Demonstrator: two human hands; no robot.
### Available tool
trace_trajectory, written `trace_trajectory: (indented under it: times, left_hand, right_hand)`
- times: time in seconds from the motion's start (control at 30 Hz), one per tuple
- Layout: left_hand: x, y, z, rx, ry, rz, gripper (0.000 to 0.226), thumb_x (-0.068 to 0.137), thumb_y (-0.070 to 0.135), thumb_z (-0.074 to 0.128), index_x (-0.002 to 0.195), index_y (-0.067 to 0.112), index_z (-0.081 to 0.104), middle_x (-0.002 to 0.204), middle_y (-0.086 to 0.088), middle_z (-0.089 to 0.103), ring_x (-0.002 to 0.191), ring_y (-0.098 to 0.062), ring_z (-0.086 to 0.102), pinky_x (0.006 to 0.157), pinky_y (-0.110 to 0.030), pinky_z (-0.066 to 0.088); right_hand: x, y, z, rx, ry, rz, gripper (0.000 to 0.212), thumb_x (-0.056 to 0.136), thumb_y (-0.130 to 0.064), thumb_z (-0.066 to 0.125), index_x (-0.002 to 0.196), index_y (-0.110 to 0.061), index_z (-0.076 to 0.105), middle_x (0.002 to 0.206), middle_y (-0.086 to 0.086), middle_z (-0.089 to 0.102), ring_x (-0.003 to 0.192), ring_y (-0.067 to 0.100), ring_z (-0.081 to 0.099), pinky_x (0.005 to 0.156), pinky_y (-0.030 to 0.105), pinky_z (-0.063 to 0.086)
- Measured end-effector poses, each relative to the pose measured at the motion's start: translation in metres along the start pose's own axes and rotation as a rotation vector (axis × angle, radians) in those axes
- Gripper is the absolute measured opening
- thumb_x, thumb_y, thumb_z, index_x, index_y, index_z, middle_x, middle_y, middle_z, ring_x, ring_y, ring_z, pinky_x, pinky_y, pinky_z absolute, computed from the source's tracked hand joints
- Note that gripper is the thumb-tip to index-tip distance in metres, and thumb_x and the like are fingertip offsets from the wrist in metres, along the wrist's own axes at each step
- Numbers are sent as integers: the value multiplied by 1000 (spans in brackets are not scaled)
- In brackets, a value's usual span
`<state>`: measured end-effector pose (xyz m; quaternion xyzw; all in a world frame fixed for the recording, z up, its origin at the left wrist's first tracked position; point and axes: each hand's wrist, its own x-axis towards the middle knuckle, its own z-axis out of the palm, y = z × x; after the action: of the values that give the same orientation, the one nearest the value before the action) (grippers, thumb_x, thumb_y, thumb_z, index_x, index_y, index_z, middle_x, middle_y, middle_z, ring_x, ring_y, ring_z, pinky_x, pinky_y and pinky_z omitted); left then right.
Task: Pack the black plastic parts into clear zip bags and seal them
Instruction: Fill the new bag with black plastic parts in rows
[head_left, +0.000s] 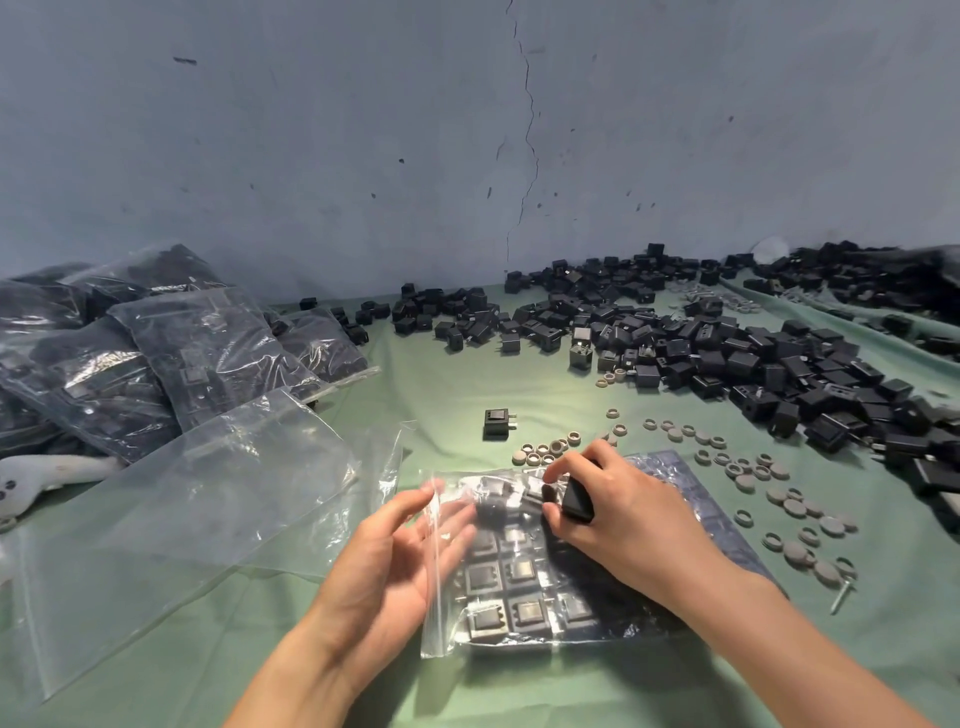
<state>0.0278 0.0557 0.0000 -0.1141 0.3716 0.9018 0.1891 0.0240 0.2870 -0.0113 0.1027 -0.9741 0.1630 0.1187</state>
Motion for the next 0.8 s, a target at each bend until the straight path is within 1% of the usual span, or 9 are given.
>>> trace_trajectory:
  times: [0.13,0.23,0.3,0.37,0.43,0.53,0.6,0.7,0.8]
  left_hand:
    - [5,6,0,34,-26,1,56,80,9,70,132,-1,52,123,-27,64,115,-34,64,99,-44,50]
    - [5,2,1,166,-66,-15,46,89,11,64,133,2,52,124,-21,66,118,-28,62,99,-41,53]
    - [5,1,1,194,-86,-29,44,91,7,64,133,-2,53,126,-21,65,122,-32,61,99,-42,52]
    - [5,4,1,199,-112,-36,45,90,3,64,132,-7,51,130,-24,61,127,-35,56,104,-44,47]
    - [4,6,2,226,-112,-32,47,87,2,65,131,-8,51,128,-24,63,124,-34,58,108,-46,46]
    - [3,5,6,274,-119,-26,51,82,1,72,129,-5,53,125,-24,64,116,-35,64,98,-44,52]
    - [5,6,10,301,-114,-22,47,85,-6,65,130,-5,51,130,-27,60,117,-39,62,93,-44,53]
    - [10,10,14,369,-111,-18,41,88,-12,58,127,-7,52,129,-29,59,113,-41,64,88,-43,54]
    - [13,14,13,370,-127,-36,41,88,-17,54,128,-8,50,131,-31,57,117,-44,61,90,-46,54]
  right_hand:
    - [0,0,0,-29,8,-18,35,90,-53,61,120,-38,49,113,-12,47,88,10,59,70,30,58]
    - [-2,0,1,-83,30,-17,38,90,-50,64,121,-34,49,114,-10,46,89,12,57,68,30,58]
    - [-2,0,2,-116,44,-11,40,89,-48,66,122,-32,49,116,-9,47,91,12,56,67,29,57]
    - [-3,1,2,-122,66,4,42,89,-48,67,124,-32,51,117,-9,47,93,12,56,67,28,56]
    - [-3,2,1,-110,87,19,42,89,-50,66,125,-33,51,116,-10,48,92,11,55,67,28,56]
    - [-4,5,0,-71,48,32,41,90,-58,59,124,-37,48,111,-13,46,86,8,51,71,26,55]
    - [-2,5,-1,-69,-15,34,43,91,-60,56,125,-39,44,108,-15,43,86,7,51,73,23,53]
    - [3,4,-3,-72,-73,33,44,90,-58,58,128,-40,43,111,-14,45,91,9,54,79,28,57]
    - [6,3,-4,-92,-84,31,48,89,-56,60,131,-41,43,116,-12,46,98,10,56,83,31,57]
